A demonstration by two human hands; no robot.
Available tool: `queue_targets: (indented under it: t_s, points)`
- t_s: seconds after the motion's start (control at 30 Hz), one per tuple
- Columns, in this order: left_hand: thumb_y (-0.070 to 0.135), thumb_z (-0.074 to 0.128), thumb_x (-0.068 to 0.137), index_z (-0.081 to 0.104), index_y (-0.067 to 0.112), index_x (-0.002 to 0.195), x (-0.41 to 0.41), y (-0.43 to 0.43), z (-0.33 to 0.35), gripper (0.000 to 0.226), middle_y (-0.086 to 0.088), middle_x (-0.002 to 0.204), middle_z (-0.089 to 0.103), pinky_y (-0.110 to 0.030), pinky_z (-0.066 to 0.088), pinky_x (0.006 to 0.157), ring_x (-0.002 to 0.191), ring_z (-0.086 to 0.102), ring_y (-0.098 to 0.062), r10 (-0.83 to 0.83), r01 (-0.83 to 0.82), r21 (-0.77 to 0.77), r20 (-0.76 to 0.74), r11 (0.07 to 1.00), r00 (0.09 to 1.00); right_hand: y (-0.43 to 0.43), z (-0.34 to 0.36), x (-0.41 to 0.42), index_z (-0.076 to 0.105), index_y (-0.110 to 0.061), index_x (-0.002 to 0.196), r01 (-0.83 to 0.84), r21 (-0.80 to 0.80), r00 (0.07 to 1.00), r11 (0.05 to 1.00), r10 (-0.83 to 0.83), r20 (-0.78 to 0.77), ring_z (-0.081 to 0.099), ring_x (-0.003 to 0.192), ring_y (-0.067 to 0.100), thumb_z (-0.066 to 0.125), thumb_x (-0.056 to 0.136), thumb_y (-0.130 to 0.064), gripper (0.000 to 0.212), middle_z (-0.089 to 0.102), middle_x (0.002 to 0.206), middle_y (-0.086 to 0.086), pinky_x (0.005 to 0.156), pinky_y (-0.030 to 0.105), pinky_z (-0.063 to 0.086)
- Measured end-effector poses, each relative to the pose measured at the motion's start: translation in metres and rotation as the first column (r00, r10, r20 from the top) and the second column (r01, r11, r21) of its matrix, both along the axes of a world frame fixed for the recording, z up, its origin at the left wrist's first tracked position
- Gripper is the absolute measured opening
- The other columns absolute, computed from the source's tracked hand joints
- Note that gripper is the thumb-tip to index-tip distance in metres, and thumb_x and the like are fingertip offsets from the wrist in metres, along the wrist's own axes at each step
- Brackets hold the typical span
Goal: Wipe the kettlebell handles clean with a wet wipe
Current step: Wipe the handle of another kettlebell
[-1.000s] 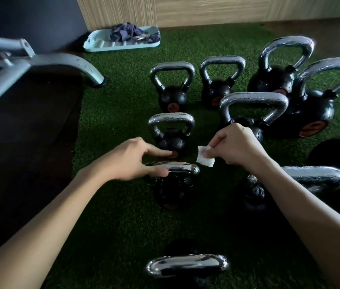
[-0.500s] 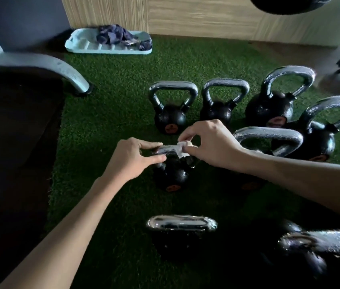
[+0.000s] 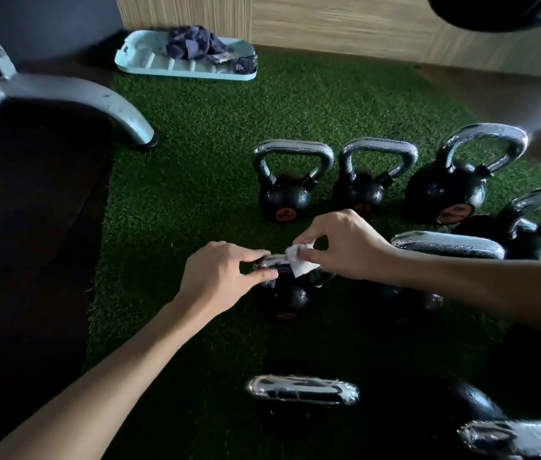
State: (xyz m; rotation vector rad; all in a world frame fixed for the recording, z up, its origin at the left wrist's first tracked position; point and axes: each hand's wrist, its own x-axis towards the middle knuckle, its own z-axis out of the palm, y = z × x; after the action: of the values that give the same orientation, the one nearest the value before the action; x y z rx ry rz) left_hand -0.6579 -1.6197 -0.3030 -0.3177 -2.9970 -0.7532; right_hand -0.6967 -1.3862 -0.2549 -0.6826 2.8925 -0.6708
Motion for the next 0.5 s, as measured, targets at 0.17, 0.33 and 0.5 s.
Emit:
queue_targets:
  t_s: [0.17, 0.33, 0.5]
  points:
    - [0.069, 0.069, 0.077, 0.071, 0.045, 0.119, -0.002, 0.006, 0.009, 0.048, 0.020, 0.114, 0.073, -0.007, 0.041, 0.056, 0.070, 0.063, 0.010, -0.021, 0.021, -0.007, 0.028, 1.000, 0.999, 0.015, -0.010, -0.005, 0.081, -0.037, 0.098, -0.009, -0.049, 1.000, 0.999, 0.008, -0.019, 0.063, 0.078, -0.001, 0.075, 0.088, -0.041, 0.012, 0.063, 0.082, -0.025, 0.069, 0.030, 0.053]
    - [0.062, 0.078, 0.076, 0.074, 0.040, 0.117, -0.007, 0.012, 0.033, 0.047, 0.022, 0.042, 0.054, -0.013, 0.031, 0.040, 0.036, 0.045, 0.000, -0.044, 0.054, -0.061, 0.156, 0.997, 0.987, 0.033, -0.022, -0.008, 0.081, -0.038, 0.100, 0.009, -0.079, 1.000, 0.997, -0.011, -0.029, 0.066, 0.081, 0.003, 0.074, 0.087, -0.038, 0.015, 0.073, 0.088, -0.017, 0.072, 0.030, 0.056]
    - [0.058, 0.083, 0.071, 0.068, 0.034, 0.129, -0.016, 0.043, 0.059, 0.064, 0.022, 0.082, 0.065, -0.024, 0.039, 0.053, 0.059, 0.051, 0.024, -0.168, 0.197, -0.176, 0.165, 0.965, 0.972, 0.055, -0.026, 0.002, 0.080, -0.036, 0.105, 0.028, -0.139, 0.996, 0.990, -0.039, -0.080, 0.063, 0.070, -0.004, 0.076, 0.084, -0.038, 0.022, 0.077, 0.088, -0.012, 0.073, 0.029, 0.058]
